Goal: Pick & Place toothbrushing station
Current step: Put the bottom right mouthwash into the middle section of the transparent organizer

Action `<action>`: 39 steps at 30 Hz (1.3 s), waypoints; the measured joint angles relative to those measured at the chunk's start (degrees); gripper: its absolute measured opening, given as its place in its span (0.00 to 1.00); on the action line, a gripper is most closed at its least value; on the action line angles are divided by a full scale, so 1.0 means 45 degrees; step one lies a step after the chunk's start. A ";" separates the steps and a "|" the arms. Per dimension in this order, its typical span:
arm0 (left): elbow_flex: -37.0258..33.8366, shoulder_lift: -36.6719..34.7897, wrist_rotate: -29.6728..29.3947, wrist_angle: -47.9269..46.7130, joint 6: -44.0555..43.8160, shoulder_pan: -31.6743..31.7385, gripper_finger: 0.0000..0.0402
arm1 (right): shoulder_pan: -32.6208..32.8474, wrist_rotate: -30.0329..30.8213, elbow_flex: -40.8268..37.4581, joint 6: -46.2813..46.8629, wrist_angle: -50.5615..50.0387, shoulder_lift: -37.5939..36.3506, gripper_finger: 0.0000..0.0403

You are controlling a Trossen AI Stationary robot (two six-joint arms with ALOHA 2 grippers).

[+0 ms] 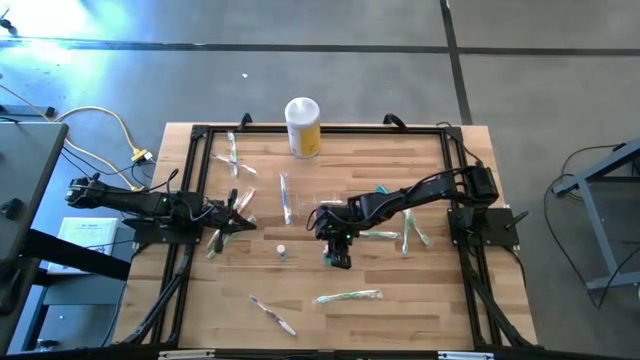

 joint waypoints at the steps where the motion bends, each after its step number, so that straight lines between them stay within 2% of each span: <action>1: 0.0000 0.0000 0.0000 0.0000 0.0000 0.0000 0.00 | 0.0029 0.0044 0.0000 -0.0065 0.0042 0.0000 0.21; 4: 0.0000 0.0005 0.0004 0.0000 0.0000 0.0000 0.00 | 0.0125 0.0525 -0.0015 -0.0501 0.0063 -0.0249 0.21; 13: 0.0000 0.0005 0.0000 -0.0005 0.0005 0.0000 0.00 | 0.0345 0.4457 0.0503 -0.1434 -0.0545 -0.2434 0.21; 16: 0.0000 0.0010 -0.0004 0.0001 0.0005 0.0000 0.00 | 0.0093 0.5747 0.1079 -0.1868 -0.0643 -0.2589 0.21; 19: 0.0000 0.0010 -0.0019 0.0000 0.0005 0.0000 0.00 | -0.0355 0.6706 0.1564 -0.2108 -0.1735 -0.2559 0.21; 27: 0.0000 0.0010 -0.0032 0.0000 0.0005 0.0000 0.00 | -0.1808 0.6544 0.1627 -0.2257 -0.1962 -0.2492 0.21; 30: 0.0000 0.0010 -0.0034 -0.0005 0.0005 0.0001 0.00 | -0.2137 0.5633 0.1632 -0.2247 -0.1997 -0.2492 0.21; 39: 0.0000 0.0010 -0.0039 -0.0015 0.0005 0.0000 0.00 | -0.2244 0.5275 0.1632 -0.2211 -0.2050 -0.1876 0.21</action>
